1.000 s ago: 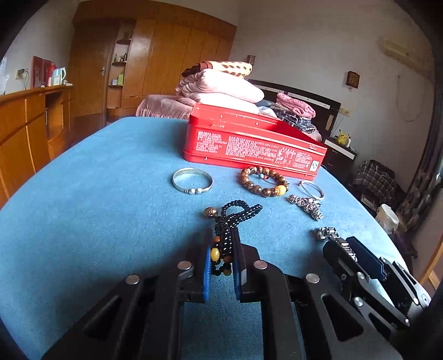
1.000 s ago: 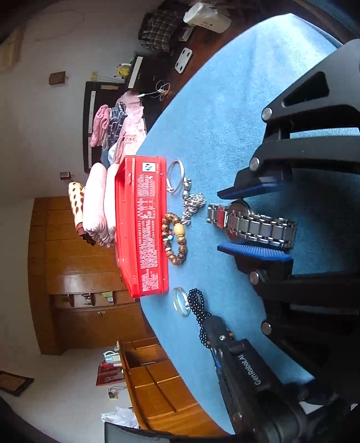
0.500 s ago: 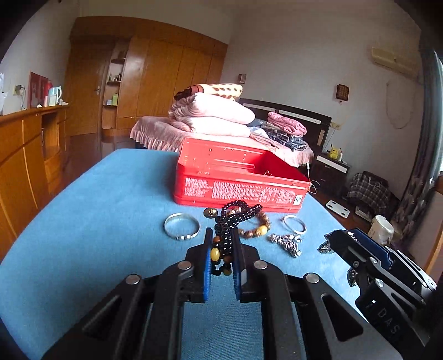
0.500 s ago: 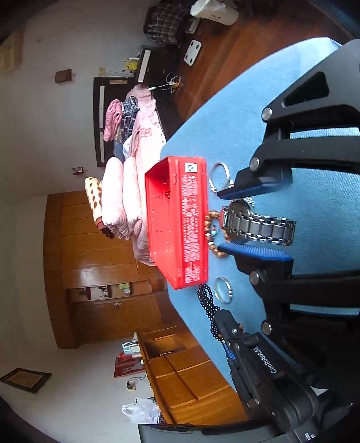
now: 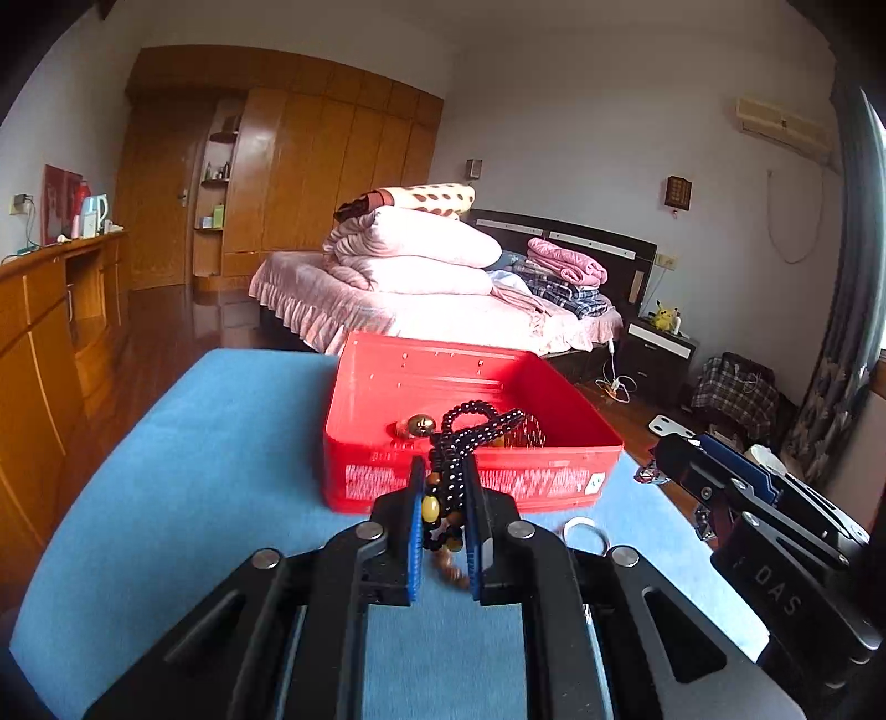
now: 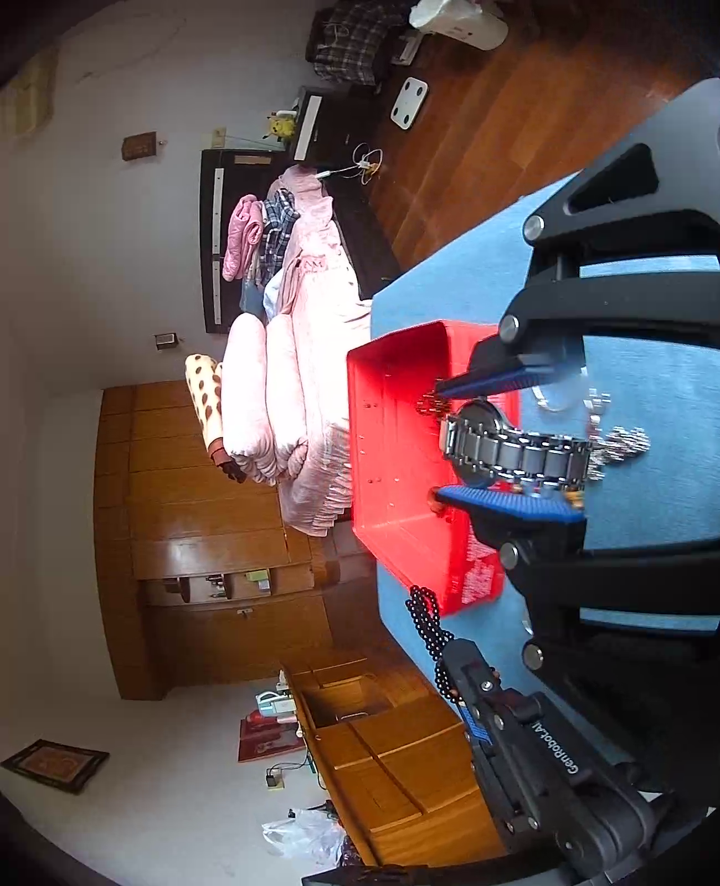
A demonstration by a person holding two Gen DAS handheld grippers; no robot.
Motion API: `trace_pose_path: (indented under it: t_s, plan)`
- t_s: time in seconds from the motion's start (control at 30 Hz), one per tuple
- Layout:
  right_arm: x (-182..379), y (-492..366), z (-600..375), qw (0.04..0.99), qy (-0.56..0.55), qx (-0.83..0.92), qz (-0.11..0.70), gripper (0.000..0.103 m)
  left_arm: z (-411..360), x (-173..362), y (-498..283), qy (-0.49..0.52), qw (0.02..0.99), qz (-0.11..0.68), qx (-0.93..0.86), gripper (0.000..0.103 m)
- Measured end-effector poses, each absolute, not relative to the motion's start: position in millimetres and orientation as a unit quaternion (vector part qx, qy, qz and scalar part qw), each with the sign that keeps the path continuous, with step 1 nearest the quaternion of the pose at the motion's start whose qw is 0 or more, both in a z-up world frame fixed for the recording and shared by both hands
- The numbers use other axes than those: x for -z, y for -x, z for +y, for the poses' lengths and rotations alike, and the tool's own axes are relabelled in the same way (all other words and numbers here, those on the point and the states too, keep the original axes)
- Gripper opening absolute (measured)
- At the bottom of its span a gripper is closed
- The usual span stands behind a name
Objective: Organize jewelry
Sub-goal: 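Carry the black bead bracelet and silver watch over the red tin with both grippers, then open both grippers to drop the bracelet and watch into the tin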
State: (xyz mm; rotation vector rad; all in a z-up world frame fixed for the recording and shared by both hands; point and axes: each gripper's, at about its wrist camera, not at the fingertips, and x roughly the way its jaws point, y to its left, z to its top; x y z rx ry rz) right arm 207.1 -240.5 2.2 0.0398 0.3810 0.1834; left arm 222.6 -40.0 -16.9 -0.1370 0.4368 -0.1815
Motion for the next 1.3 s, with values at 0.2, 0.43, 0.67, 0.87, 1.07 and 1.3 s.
trace_pose_path:
  t_s: [0.2,0.43,0.67,0.87,1.07,1.3]
  plan:
    - [-19.1,-255.8,-242.1,0.978,-0.019,-0.098,0.184,0.031,-45.9,-8.1,-259.2,0.065,0.974,0.195,0.096,0.012]
    - [-16.5,-319.3,-244.1,0.975,-0.027,-0.092,0.200,0.031,-57.5,-18.3,-321.1,0.048,0.976,0.195,0.088,0.012]
    - [10.1,-366.0,-243.2,0.967,-0.033,-0.085,0.238,0.031,-67.4,11.0,-378.1,0.040,0.966,0.241,0.081,0.012]
    - [28.4,-384.3,-245.5,0.962,-0.037,-0.080,0.258,0.031,-69.4,25.5,-403.3,0.035,0.963,0.256,0.081,0.012]
    - [34.5,-388.9,-244.3,0.962,-0.029,-0.070,0.263,0.037,-74.5,35.8,-411.9,0.030,0.957,0.277,0.081,0.023]
    - [23.2,-377.5,-250.5,0.968,-0.042,-0.062,0.241,0.042,-68.4,26.8,-393.8,0.033,0.962,0.261,0.070,0.039]
